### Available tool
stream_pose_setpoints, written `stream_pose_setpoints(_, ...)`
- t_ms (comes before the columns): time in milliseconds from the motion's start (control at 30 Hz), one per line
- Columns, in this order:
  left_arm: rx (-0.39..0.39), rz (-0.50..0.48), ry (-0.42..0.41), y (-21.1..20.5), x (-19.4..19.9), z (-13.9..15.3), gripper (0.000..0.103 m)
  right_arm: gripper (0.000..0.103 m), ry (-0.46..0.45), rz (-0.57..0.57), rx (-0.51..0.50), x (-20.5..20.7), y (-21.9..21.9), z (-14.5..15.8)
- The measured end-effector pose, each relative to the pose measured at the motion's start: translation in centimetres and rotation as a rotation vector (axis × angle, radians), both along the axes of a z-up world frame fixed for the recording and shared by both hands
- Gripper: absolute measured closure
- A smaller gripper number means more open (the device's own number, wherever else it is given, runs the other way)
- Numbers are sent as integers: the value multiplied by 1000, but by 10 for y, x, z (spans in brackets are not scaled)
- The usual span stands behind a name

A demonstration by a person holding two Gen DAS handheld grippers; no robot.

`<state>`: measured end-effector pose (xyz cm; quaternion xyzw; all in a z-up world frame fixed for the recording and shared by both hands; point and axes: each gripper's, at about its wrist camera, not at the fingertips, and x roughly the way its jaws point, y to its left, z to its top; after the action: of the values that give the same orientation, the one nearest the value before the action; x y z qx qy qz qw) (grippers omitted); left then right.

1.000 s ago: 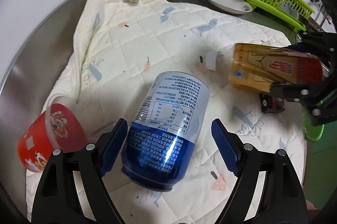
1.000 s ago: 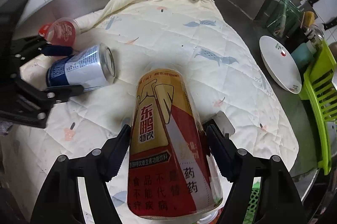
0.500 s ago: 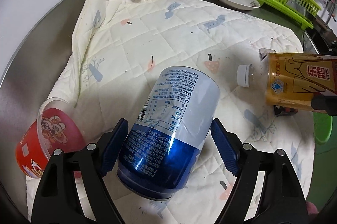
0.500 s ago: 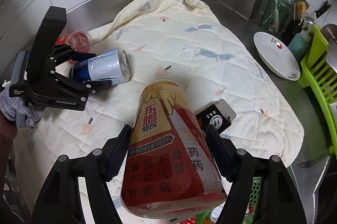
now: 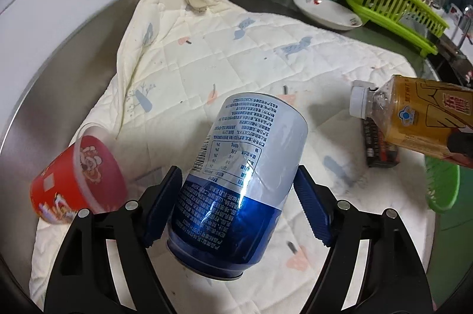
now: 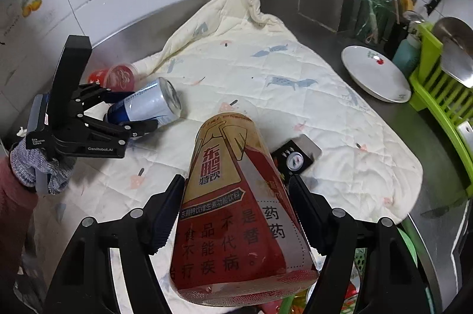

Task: Collect trash
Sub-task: 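Lift the bottle and blue can and carry them toward the green basket, then open the right tool over the basket while the left tool lowers and releases the blue can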

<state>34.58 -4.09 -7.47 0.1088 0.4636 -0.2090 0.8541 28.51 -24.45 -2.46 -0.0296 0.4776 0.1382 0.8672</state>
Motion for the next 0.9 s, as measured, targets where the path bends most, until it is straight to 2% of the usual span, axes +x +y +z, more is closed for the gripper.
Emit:
stream_pose_setpoints(267, -59, -22, -23, -11, -38, 26, 28, 34, -46, -132, 10, -51, -51, 11)
stream_pose_setpoints(433, -94, -58, -33, -28, -63, 39, 28, 33, -41, -239, -32, -80, -96, 2)
stream_pose_setpoints(733, -163, -123, -26, -68, -95, 52, 28, 33, 65, -408, -53, -102, -162, -64)
stream_pose_setpoints(900, -175, -154, -21, -88, -105, 53, 28, 33, 97, -440, -41, -103, -180, -94)
